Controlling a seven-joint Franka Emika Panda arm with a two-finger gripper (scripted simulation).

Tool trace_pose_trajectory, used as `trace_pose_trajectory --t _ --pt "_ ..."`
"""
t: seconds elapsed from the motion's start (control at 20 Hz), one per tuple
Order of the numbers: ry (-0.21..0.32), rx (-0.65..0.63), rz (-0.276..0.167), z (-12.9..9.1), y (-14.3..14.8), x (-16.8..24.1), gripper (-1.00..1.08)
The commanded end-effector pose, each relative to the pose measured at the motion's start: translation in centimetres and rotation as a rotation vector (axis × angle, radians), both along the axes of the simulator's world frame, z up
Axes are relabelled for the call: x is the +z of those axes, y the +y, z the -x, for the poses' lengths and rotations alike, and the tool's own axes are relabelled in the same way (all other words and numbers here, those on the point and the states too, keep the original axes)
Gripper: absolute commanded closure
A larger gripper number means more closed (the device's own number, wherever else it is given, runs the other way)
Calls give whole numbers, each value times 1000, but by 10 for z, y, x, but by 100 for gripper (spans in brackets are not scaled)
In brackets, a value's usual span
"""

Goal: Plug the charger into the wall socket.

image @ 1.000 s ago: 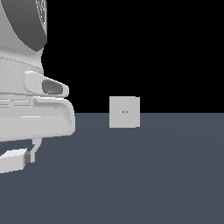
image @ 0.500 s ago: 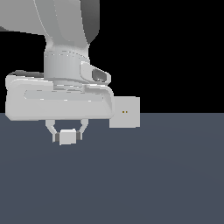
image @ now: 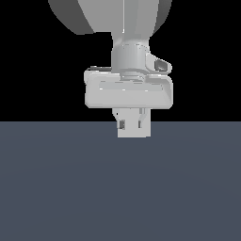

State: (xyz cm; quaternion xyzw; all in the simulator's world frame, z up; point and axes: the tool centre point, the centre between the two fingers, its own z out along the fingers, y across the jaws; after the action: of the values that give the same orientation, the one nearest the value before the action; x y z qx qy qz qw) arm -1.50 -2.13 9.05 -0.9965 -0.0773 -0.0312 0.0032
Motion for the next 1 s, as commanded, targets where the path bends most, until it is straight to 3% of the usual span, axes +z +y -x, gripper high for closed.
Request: trace_pose_trajectory --t 0.0,0.6,0.95 --pt "1 -29 0 -4 -17 6 108" --pt "1 -49 2 -9 -28 9 108" --pt "1 -49 2 -24 -26 9 108"
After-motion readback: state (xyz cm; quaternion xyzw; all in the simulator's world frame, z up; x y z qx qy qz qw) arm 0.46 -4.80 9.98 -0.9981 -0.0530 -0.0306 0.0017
